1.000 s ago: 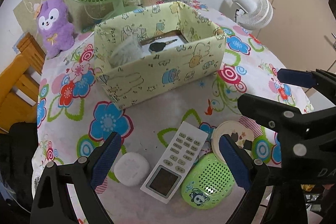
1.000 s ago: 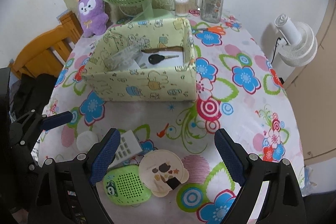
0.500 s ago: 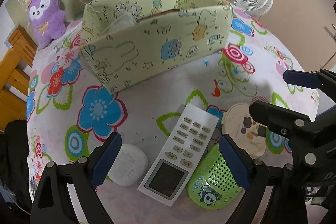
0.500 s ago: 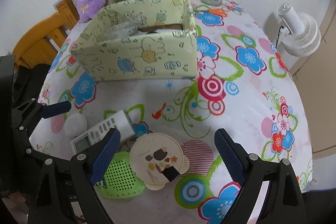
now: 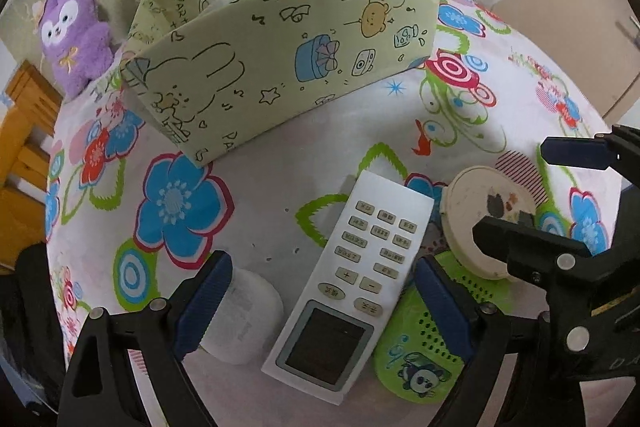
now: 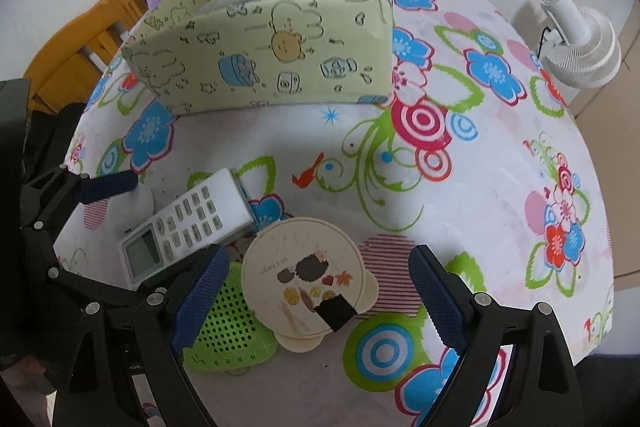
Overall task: Organize rigid objects
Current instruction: 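Lower the left tool onto the white remote while the right tool approaches the beige lid, then close the left tool on the white remote while the right tool closes on the beige lid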
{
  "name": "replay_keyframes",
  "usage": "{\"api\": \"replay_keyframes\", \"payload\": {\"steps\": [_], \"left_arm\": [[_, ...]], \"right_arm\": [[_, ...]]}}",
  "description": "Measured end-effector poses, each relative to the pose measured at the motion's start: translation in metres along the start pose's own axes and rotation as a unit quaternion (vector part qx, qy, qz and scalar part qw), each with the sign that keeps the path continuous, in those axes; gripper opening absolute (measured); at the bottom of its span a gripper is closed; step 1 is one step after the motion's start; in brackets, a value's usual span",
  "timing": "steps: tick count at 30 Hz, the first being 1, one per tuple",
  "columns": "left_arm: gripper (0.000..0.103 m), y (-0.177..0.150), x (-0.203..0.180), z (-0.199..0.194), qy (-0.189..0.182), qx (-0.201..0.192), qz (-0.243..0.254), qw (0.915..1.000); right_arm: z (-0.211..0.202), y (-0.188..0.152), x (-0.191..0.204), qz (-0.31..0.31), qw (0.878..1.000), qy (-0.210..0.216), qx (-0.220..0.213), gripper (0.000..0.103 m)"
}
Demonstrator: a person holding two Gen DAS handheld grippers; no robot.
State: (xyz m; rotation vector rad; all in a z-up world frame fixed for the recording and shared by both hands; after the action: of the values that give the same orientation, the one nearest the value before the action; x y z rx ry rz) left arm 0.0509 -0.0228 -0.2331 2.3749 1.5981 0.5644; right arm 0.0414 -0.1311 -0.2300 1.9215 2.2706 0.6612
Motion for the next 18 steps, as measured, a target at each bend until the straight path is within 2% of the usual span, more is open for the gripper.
{"api": "replay_keyframes", "payload": {"steps": [3, 7, 18], "left_arm": [[0.087, 0.0, -0.001, 0.0, -0.005, -0.003, 0.007, 1.0], [0.063, 0.002, -0.005, 0.009, -0.041, 0.022, -0.001, 0.9989], [0.054, -0.002, -0.006, 0.008, -0.032, 0.018, 0.007, 0.9993]], "right_arm": [[0.002, -0.001, -0.001, 0.005, 1.0, 0.005, 0.003, 0.093], [0.005, -0.002, -0.003, 0.011, 1.0, 0.002, 0.008, 0.093], [0.013, -0.006, -0.008, 0.031, 0.999, 0.008, 0.025, 0.094]]}}
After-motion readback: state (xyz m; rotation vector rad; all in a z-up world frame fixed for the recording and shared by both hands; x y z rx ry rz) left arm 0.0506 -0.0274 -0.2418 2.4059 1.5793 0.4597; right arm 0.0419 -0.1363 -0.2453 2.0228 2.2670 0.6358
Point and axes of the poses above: each gripper's, at about its wrist camera, not at the fingertips, and z roughly the way its jaws point, x to its left, y to its top, the point moved 1 cm from there along z, roughly the way its jaws point, and after that the axes turned 8 degrees about y, right-handed, at the moved point
